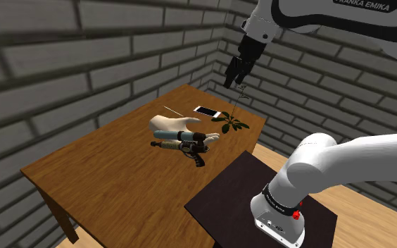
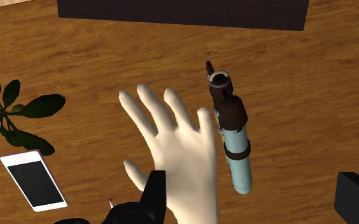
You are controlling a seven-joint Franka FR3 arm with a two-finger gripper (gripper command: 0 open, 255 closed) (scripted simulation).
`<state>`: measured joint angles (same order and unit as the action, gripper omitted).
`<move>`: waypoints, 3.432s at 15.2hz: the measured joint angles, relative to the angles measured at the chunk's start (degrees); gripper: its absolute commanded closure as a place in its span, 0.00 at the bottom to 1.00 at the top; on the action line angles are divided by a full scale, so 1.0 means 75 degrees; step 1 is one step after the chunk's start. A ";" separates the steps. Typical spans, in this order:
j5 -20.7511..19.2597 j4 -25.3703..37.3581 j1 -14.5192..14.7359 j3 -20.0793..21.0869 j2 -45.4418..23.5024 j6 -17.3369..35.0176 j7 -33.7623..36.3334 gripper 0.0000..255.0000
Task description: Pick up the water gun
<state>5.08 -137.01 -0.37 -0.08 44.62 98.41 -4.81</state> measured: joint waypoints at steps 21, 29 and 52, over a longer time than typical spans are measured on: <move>0.0247 0.1494 0.0463 0.0667 -0.5911 0.1440 0.0341 0.00; 0.0224 0.2083 0.0571 0.0755 -0.7508 0.1757 0.0391 0.00; 0.0228 0.2144 0.0568 0.0758 -0.7379 0.1563 0.0409 1.00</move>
<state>6.79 -120.93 3.89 5.61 -10.73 110.13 -1.74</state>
